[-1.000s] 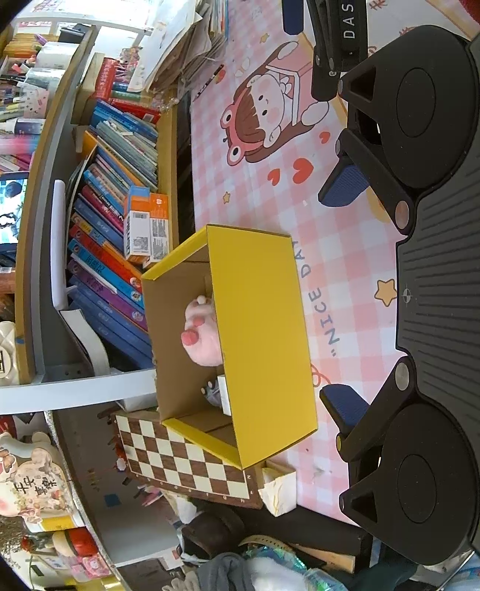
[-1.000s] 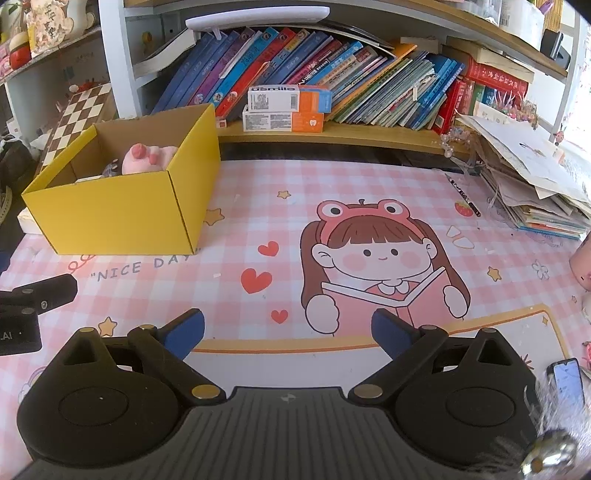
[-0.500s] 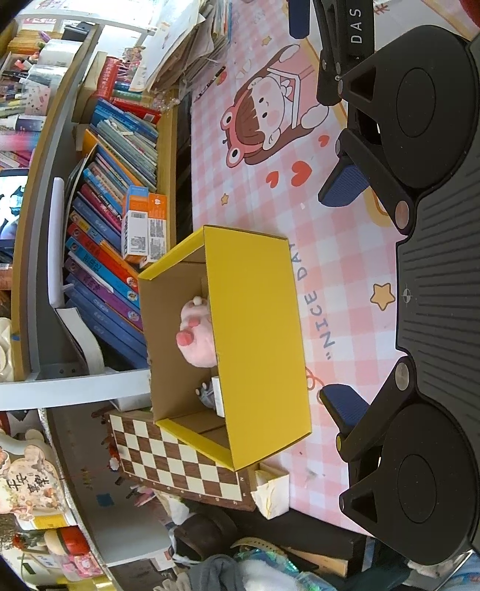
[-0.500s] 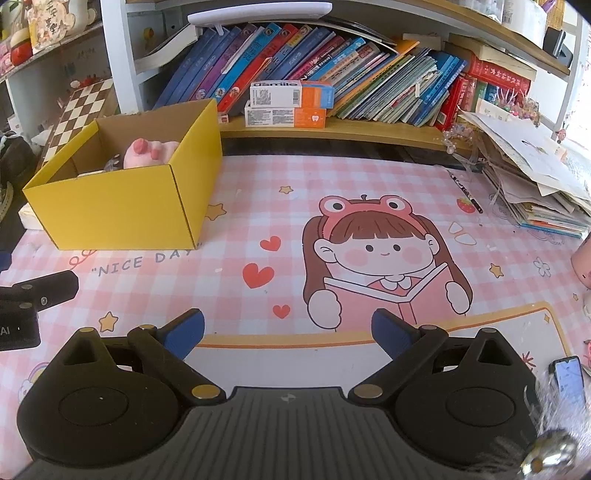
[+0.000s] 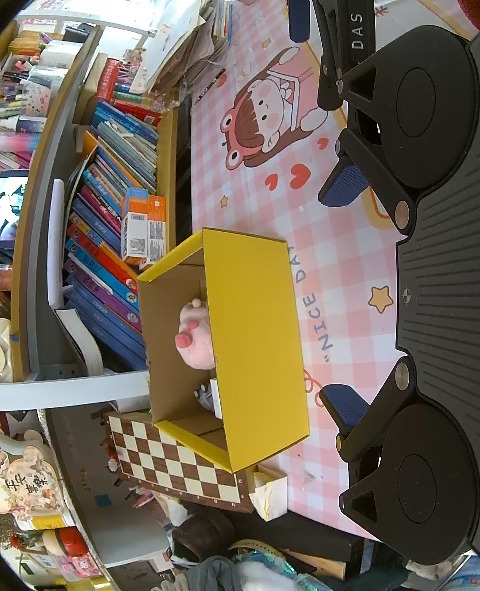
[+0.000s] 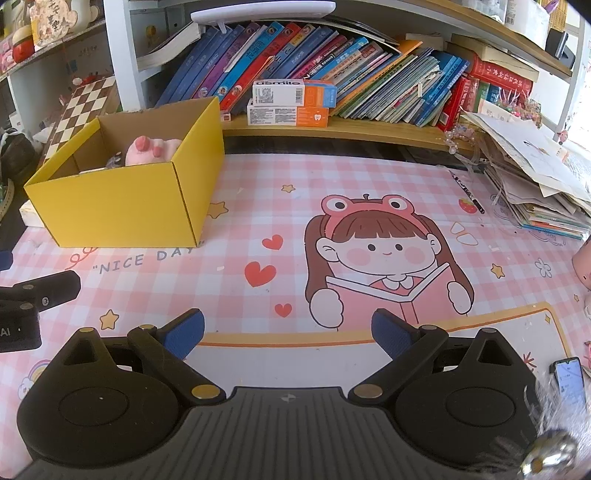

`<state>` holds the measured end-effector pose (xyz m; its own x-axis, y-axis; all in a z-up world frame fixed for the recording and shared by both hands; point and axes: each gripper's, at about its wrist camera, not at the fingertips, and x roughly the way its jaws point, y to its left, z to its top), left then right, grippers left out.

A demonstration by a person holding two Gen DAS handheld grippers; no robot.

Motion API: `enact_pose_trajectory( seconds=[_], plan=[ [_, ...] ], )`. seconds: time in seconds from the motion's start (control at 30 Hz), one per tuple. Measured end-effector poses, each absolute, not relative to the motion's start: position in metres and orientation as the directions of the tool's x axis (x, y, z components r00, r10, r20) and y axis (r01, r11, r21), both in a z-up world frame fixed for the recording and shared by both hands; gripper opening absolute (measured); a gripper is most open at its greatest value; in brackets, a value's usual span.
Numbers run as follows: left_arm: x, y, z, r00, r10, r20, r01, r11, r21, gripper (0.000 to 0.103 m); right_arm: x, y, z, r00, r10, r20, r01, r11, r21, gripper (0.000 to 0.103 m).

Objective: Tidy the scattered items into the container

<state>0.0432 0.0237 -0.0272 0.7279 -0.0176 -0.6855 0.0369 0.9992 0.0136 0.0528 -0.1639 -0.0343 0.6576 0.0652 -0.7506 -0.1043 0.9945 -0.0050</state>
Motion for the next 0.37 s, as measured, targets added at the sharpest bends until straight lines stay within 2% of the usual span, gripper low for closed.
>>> enact_pose_trajectory(
  seconds=[0.37],
  plan=[
    [0.0427, 0.0235, -0.0265, 0.730, -0.034, -0.683, 0.045, 0.999, -0.002, 0.103, 0.0521, -0.1626, -0.0363, 0.653, 0.066, -0.754, -0.107, 0.994, -0.006, 0.098]
  ],
)
